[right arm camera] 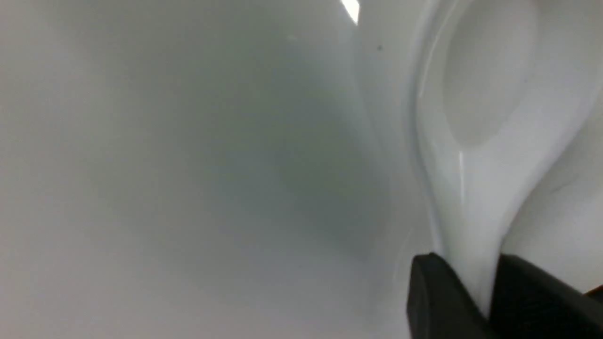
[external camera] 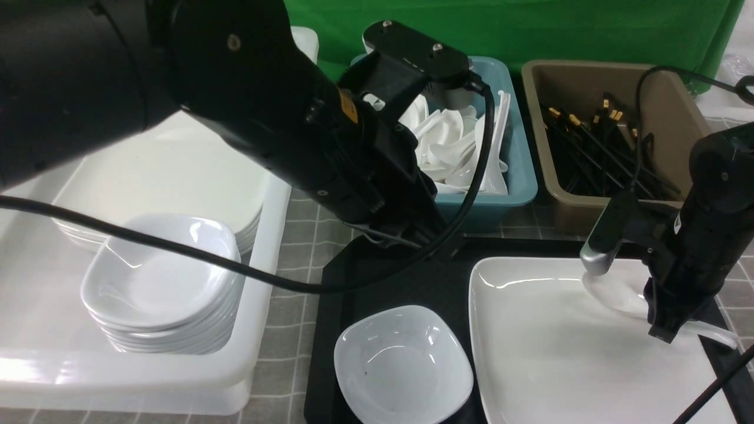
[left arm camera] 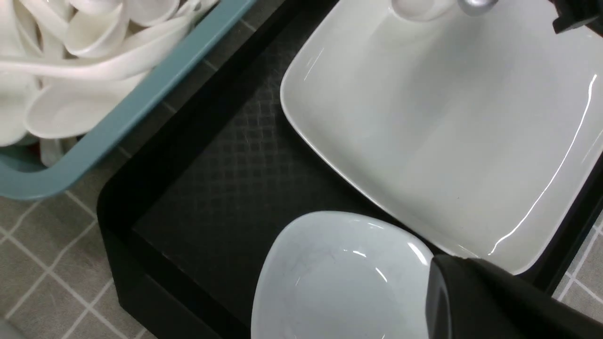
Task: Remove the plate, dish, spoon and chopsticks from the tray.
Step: Use the right arm to grab a soup spoon from the plate, then use the right arm to put the soup spoon into the small storage box in the middle
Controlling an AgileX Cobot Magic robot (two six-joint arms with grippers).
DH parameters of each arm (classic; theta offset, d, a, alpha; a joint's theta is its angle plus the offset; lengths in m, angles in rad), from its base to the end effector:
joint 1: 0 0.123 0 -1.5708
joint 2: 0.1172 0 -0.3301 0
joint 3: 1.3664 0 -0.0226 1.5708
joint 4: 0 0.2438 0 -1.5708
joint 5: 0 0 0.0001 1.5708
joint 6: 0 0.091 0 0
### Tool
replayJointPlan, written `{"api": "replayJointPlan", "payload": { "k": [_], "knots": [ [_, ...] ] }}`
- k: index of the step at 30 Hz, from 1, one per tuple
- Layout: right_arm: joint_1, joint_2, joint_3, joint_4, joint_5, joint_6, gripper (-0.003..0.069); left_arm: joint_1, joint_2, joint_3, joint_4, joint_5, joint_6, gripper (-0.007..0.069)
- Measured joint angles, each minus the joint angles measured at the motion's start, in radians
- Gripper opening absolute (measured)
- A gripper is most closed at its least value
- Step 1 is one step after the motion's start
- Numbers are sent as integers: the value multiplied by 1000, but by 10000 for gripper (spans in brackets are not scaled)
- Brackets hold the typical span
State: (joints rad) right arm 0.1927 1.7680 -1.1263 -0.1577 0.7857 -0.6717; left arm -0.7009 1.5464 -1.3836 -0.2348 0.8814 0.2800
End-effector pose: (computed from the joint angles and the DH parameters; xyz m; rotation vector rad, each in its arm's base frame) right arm 0.3380 0.0556 0.2398 -1.3600 2.6025 -0.2582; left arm 0.2400 -0.2239 0.3833 1.0974 2.3052 -0.4551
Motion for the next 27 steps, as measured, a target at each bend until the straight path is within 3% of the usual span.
{"api": "replayJointPlan", "payload": {
  "k": [6,12,19,27],
  "knots": [
    [74,-128,-34,102,46,0,161,5,0,0,60,1,-114,5],
    [167,-237,-116,199,29,0,161,110,0,0,87,-8,-196,5],
    [226,-153,-344,452,-353,35,161,260,0,0,9,-224,-147,5],
    [227,127,-540,491,-500,134,161,262,0,0,-81,-336,-46,5]
  ]
}}
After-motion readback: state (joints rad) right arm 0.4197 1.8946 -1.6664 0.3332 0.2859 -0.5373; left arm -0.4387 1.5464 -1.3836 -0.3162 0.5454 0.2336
